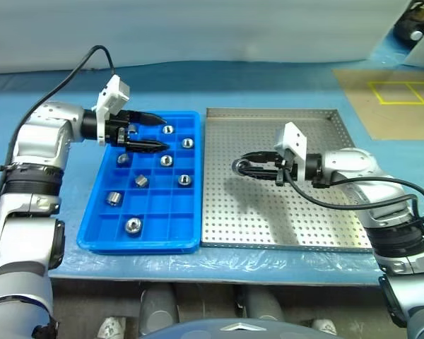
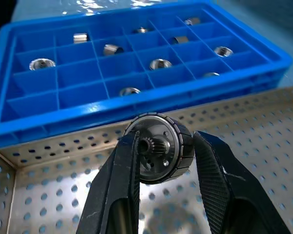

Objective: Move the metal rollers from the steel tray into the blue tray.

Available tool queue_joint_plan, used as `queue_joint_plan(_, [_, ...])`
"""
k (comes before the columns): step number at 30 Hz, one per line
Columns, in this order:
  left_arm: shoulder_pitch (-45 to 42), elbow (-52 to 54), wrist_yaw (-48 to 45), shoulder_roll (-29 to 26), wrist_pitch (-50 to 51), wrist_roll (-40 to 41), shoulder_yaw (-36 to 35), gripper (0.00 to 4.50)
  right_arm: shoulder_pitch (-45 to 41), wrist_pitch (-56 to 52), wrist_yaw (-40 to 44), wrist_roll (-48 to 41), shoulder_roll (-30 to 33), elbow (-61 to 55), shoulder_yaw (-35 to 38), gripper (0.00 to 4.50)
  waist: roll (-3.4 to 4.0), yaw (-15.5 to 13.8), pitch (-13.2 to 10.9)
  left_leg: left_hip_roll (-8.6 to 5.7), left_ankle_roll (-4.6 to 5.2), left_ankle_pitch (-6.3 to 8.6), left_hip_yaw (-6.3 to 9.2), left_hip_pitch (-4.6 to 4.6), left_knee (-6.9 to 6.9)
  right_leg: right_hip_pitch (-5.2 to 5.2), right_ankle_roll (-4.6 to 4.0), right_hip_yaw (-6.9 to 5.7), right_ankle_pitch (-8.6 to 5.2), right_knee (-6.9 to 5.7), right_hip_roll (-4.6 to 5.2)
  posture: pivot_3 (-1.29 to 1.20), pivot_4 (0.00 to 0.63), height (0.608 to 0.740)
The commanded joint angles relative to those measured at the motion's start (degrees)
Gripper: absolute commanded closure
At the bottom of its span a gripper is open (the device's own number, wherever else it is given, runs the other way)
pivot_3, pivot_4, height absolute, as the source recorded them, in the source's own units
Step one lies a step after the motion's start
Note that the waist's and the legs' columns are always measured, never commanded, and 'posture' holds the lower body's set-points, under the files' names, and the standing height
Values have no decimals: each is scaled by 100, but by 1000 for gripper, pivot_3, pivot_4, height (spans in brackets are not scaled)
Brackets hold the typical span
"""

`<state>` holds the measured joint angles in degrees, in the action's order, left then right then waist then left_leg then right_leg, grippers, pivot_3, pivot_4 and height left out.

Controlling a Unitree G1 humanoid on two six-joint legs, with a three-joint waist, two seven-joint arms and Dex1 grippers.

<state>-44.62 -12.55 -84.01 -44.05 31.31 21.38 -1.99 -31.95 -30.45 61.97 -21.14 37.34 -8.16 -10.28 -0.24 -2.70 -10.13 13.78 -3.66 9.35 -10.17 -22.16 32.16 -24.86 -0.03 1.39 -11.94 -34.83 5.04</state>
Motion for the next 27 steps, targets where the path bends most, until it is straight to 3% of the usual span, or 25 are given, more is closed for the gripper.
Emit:
queue_joint_plan(1, [795, 1418, 204, -399, 552, 567, -473, 26, -304, 284, 373, 28, -173, 220, -228, 3262, 1, -33, 0, -1, -1, 0, 0, 0, -1, -1, -1, -6, -1, 0, 0, 54, 150, 740])
queue_joint_plan(6, [2173, 2923, 490, -703, 917, 1113, -866, 26, -419, 297, 843, 6, -373, 319, -601, 3262, 0, -217, 0, 2, -6, -4, 9, -18, 0, -12, -2, -32, -1, -4, 1, 126, 150, 740])
queue_joint_plan(9, [2518, 3283, 777, -731, 1049, 1293, -967, 26, -475, 294, 999, 12, -478, 393, -727, 3262, 0, -341, 0, 3, -7, -4, 15, -21, 1, -12, -2, -40, -1, -8, 1, 148, 150, 740])
queue_joint_plan(27, [2765, 3706, 1355, -865, 1223, 1888, -825, 26, -562, 409, 1229, 195, -1378, 764, -1334, 3262, -3, -431, 2, 5, -37, -23, 20, -6, 10, -26, -6, -30, -5, -63, -3, 184, 150, 740])
